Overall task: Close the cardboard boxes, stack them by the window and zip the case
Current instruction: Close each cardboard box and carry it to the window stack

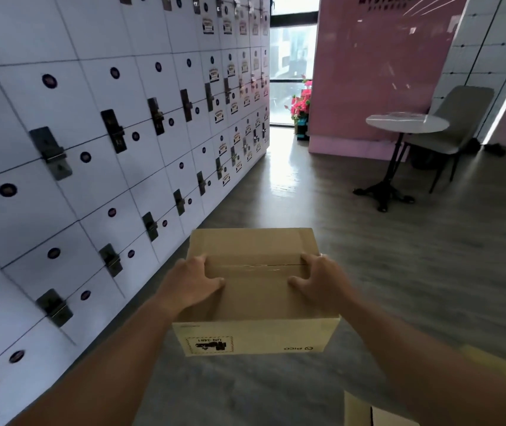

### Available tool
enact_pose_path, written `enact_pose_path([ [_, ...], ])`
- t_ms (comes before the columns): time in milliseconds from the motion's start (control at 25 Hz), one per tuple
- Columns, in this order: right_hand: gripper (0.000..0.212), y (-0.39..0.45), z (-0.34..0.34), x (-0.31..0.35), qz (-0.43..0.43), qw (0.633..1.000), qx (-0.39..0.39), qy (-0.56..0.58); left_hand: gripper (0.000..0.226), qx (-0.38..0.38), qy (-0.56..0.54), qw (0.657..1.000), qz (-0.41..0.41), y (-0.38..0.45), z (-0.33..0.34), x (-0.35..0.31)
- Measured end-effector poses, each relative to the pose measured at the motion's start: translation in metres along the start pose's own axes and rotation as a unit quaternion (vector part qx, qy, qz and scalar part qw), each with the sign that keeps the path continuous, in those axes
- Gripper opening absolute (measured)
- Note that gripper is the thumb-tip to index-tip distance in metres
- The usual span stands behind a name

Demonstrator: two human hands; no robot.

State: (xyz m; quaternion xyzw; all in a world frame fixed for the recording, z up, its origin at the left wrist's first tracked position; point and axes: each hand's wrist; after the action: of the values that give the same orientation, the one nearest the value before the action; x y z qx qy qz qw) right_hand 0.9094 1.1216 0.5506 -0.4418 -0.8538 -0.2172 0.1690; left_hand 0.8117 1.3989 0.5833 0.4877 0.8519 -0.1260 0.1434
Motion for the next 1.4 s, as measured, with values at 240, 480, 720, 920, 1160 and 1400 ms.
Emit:
enact_pose_path([
  [240,0.055,0.158,0.0,-0.076,0.01,1.0,-0.015,0.002,0.049,0.016,-0.004,1.0,0.018,0.183,0.012,-0.06],
  [480,0.056,0.321,-0.009,-0.141,0.037,0.999,-0.037,-0.004,0.046,0.033,-0.016,0.997,0.064,0.375,0.022,-0.119],
  [720,0.06,0.468,-0.026,-0.207,0.093,0.995,-0.037,-0.016,0.049,0.054,-0.027,0.993,0.097,0.545,0.028,-0.19],
  [920,0.055,0.588,-0.029,-0.284,0.114,0.993,-0.03,-0.009,0.049,0.067,-0.019,0.992,0.105,0.683,0.056,-0.256],
  [1160,0.055,0.747,-0.048,-0.391,0.118,0.993,-0.009,-0.006,0.046,0.083,-0.013,0.992,0.089,0.847,0.072,-0.352],
  [1400,0.05,0.914,-0.06,-0.471,0.106,0.994,-0.004,-0.001,0.041,0.078,-0.018,0.993,0.085,1.009,0.079,-0.419],
])
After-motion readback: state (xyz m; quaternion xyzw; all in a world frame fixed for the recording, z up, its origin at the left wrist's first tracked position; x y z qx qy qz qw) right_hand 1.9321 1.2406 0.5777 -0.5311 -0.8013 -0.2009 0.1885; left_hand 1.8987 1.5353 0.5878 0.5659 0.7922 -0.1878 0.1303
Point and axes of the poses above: each hand's wrist, its own y-axis towards the middle knuckle, its own z-axis out of the palm, x = y × z, and after that the axes turned 14 degrees about -z, right-handed
